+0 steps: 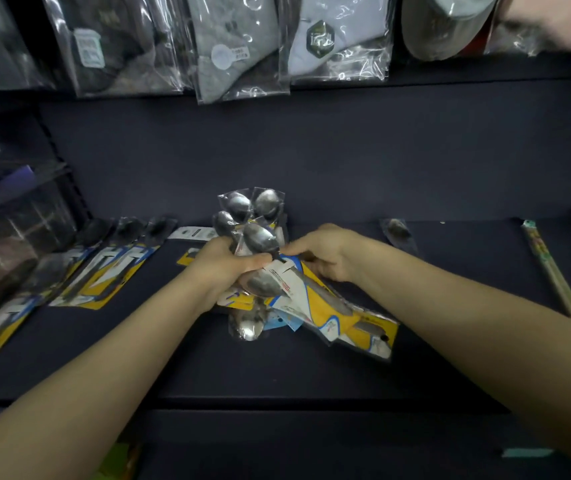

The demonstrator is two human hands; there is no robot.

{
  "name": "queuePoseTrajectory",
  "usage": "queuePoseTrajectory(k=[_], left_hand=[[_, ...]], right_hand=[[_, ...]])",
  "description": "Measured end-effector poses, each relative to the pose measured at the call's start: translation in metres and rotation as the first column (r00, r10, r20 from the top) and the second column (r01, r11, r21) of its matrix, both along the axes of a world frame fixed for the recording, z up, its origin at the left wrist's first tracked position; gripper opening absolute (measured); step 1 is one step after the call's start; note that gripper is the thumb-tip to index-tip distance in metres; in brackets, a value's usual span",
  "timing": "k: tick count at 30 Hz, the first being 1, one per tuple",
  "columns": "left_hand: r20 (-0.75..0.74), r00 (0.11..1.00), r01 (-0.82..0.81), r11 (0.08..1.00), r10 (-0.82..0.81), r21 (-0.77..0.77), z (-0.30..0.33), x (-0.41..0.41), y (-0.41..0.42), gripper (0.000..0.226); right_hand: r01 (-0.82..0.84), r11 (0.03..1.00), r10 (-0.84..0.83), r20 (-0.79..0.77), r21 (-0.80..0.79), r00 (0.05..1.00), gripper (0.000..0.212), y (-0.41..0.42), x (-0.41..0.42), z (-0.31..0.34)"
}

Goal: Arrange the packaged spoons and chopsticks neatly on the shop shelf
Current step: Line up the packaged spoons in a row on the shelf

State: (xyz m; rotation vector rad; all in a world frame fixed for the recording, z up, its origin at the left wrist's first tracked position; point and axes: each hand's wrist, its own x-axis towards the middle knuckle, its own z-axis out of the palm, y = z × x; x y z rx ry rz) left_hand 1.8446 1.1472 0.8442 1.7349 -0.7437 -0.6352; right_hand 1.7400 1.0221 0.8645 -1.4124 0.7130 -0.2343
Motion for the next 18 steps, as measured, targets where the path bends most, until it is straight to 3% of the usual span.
queuePoseTrajectory(k=[2, 4, 7, 10, 12, 14, 16, 18], left_hand=[[-0.032, 0.999, 0.001, 1.000, -0.001, 0.008, -0.001, 0.006, 0.002, 0.017], [-0.029, 0.999, -0.018, 0.999, 0.017, -0.036, -0.004, 0.008, 0.005, 0.015], [0.180, 0.982, -0.044, 0.998, 0.052, -0.046, -0.009, 0.012, 0.011, 0.023], [0.372, 0.928, -0.036, 0.997, 0.008, 0.067, -0.005, 0.012, 0.015, 0.035], [0.318, 0.948, -0.043, 0.987, -0.009, 0.156, 0.000, 0.009, 0.013, 0.045], [0.149, 0.989, -0.009, 0.987, -0.016, 0.162, 0.009, 0.003, 0.012, 0.048], [0.011, 0.999, 0.037, 0.992, -0.038, 0.123, 0.018, -0.002, 0.011, 0.049], [0.009, 0.998, 0.058, 0.998, -0.059, 0.023, 0.020, -0.001, 0.008, 0.038]], right_hand=[[-0.057, 0.997, 0.059, -0.037, 0.059, 0.998, 0.007, 0.001, 0.001, 0.002], [-0.099, 0.990, 0.102, -0.032, 0.096, 0.994, 0.024, 0.000, 0.004, 0.005], [-0.187, 0.964, 0.182, 0.046, 0.189, 0.982, 0.032, 0.004, 0.002, 0.011], [-0.276, 0.937, 0.261, 0.093, 0.215, 0.961, 0.028, 0.013, 0.002, 0.011], [-0.307, 0.930, 0.277, 0.166, 0.200, 0.946, 0.032, 0.020, 0.005, 0.008], [-0.297, 0.942, 0.258, 0.229, 0.159, 0.939, 0.046, 0.027, 0.008, 0.005], [-0.244, 0.965, 0.215, 0.238, 0.099, 0.947, 0.054, 0.034, 0.011, 0.000], [-0.204, 0.979, 0.196, 0.237, 0.012, 0.951, 0.062, 0.038, 0.014, -0.004]])
